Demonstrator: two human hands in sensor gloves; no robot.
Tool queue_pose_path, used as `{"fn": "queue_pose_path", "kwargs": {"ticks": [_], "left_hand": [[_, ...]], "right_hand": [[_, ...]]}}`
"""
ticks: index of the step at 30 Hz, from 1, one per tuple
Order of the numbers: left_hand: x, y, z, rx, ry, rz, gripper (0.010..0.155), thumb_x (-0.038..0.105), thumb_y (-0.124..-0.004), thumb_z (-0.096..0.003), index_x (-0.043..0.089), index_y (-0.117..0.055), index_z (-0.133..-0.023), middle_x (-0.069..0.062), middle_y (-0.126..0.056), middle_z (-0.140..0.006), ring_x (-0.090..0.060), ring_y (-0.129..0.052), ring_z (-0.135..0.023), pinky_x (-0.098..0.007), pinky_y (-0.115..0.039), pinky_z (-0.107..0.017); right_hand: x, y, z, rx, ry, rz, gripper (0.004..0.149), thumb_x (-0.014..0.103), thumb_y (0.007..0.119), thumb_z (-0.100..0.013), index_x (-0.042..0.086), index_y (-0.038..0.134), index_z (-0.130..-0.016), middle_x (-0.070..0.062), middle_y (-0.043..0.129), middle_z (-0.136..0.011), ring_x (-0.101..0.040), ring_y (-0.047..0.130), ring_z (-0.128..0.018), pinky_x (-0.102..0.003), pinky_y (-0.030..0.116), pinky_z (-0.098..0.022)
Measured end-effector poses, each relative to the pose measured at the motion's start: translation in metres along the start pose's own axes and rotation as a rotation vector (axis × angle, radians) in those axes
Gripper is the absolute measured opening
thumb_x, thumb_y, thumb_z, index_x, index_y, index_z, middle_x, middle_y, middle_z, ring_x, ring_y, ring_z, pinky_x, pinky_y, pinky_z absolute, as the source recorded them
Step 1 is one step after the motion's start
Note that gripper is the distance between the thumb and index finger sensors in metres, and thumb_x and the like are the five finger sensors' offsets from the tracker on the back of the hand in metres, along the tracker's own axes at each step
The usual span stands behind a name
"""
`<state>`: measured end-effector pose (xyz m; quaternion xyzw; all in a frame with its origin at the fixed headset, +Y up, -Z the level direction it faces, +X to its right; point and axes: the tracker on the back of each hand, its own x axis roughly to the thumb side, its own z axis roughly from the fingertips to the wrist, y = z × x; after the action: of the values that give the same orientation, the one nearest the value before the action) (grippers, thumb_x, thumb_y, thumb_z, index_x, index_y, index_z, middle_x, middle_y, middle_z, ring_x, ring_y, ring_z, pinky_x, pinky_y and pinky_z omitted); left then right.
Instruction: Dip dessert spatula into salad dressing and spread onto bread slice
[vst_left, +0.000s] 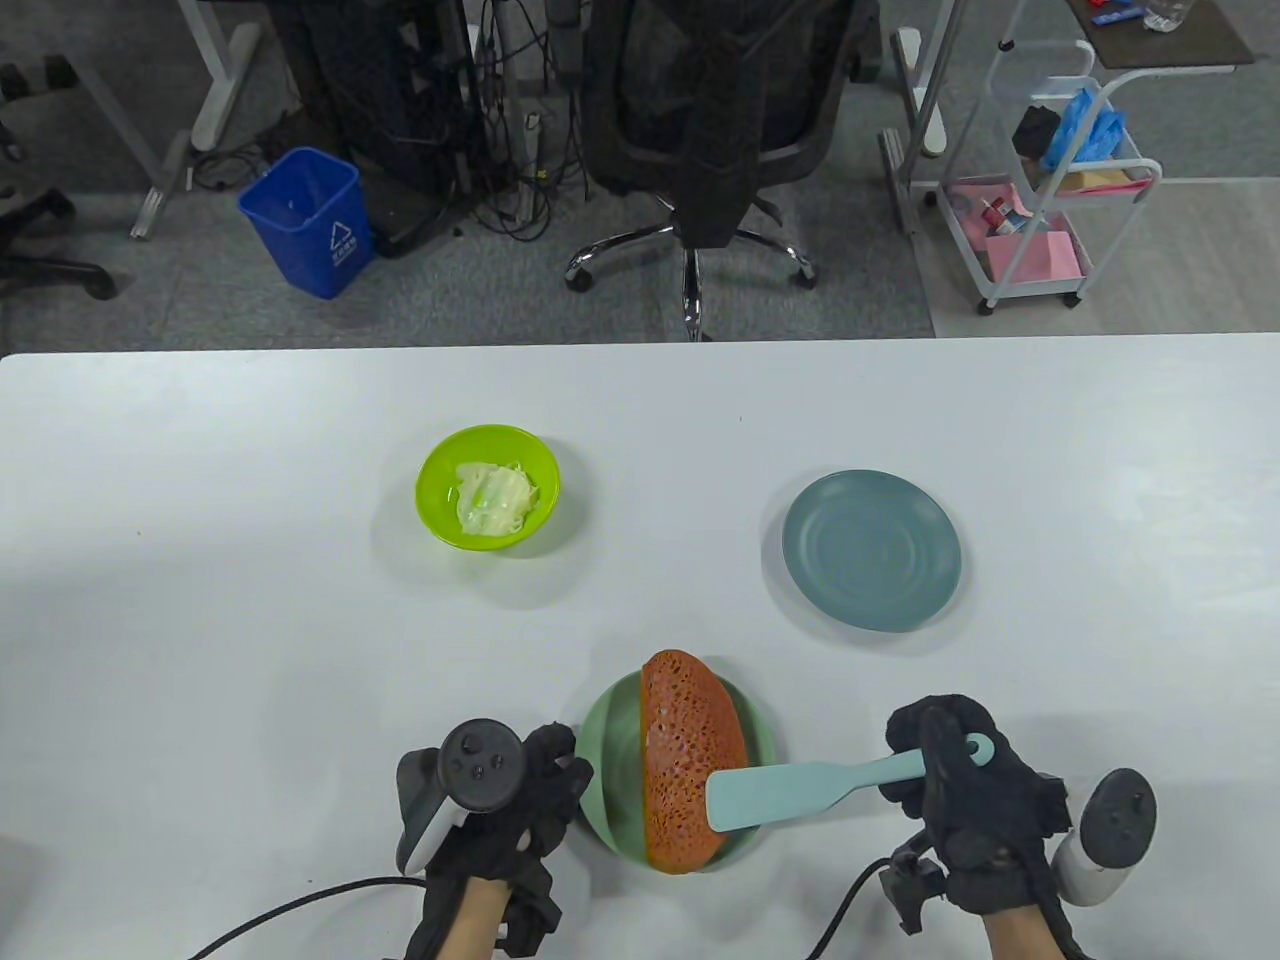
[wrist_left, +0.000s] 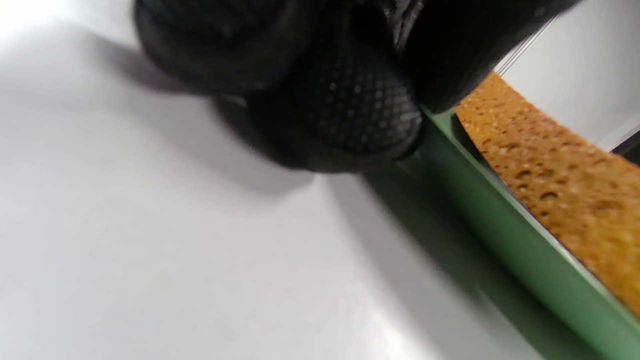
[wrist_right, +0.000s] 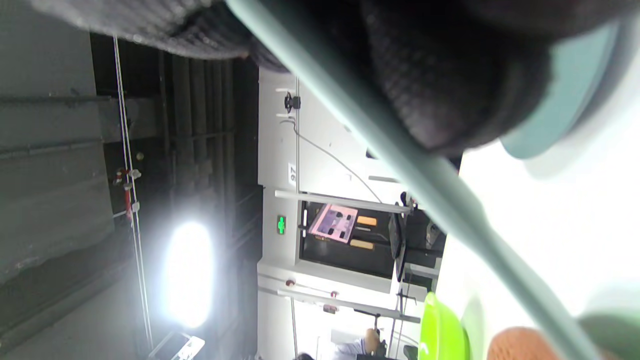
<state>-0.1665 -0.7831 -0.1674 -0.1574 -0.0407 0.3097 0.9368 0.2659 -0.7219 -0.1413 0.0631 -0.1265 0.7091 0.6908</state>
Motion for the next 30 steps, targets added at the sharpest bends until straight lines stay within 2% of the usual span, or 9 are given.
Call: {"fn": "queue_pose_path", "kwargs": {"ticks": [5,12,20,24,27,30], "left_hand": [[0.000,0.000,0.000,0.000,0.001,0.000,0.055,0.043,-0.082,-0.0611,0.008,-0.076,-0.103,0.005,-0.101,-0.063,-0.010,-0.109,-0.032,-0.027,-0.094,-0.023],[0.000,0.000,0.000,0.001,0.001,-0.001,0.056,0.043,-0.082,-0.0611,0.007,-0.075,-0.103,0.005,-0.101,-0.063,-0.010,-0.109,-0.032,-0.027,-0.094,-0.023],[0.000,0.000,0.000,0.001,0.000,-0.001,0.056,0.043,-0.082,-0.0612,0.007,-0.076,-0.103,0.005,-0.101,-0.063,-0.010,-0.109,-0.032,-0.027,-0.094,-0.023],[0.000,-0.001,0.000,-0.001,0.001,0.001,0.055,0.043,-0.082,-0.0611,0.008,-0.076,-0.103,0.005,-0.101,-0.063,-0.010,-0.109,-0.032,-0.027,-0.094,-0.023],[0.000,-0.001,0.000,-0.001,0.000,0.001,0.055,0.043,-0.082,-0.0611,0.008,-0.076,-0.103,0.005,-0.101,-0.063,-0.010,-0.109,-0.032,-0.027,-0.094,-0.023],[0.000,-0.001,0.000,-0.001,0.000,0.001,0.056,0.043,-0.082,-0.0611,0.007,-0.075,-0.103,0.005,-0.101,-0.063,-0.010,-0.109,-0.032,-0.027,-0.094,-0.023]], "right_hand": [[-0.002,-0.017,-0.002,-0.053,0.016,-0.005,0.035,0.038,0.069,-0.062,0.007,0.075,-0.078,-0.024,0.080,-0.071,-0.044,0.096,-0.027,-0.042,0.083,-0.013],[-0.007,-0.014,0.001,-0.111,-0.007,-0.102,0.037,0.042,0.070,-0.061,0.009,0.077,-0.077,-0.023,0.083,-0.068,-0.041,0.099,-0.024,-0.038,0.087,-0.010],[-0.021,0.012,-0.001,0.035,0.047,-0.194,0.040,0.043,0.075,-0.061,0.009,0.074,-0.082,-0.025,0.079,-0.074,-0.042,0.102,-0.034,-0.038,0.093,-0.018],[-0.024,0.026,0.001,0.106,0.070,-0.168,0.040,0.042,0.076,-0.061,0.009,0.073,-0.083,-0.026,0.078,-0.076,-0.043,0.102,-0.036,-0.038,0.094,-0.020],[-0.023,0.033,0.002,0.125,0.071,-0.103,0.039,0.041,0.076,-0.061,0.009,0.072,-0.084,-0.026,0.077,-0.077,-0.044,0.102,-0.037,-0.039,0.094,-0.021],[-0.020,0.034,0.004,0.096,0.067,-0.059,0.038,0.040,0.075,-0.061,0.009,0.073,-0.083,-0.026,0.077,-0.077,-0.044,0.101,-0.038,-0.041,0.092,-0.021]]}}
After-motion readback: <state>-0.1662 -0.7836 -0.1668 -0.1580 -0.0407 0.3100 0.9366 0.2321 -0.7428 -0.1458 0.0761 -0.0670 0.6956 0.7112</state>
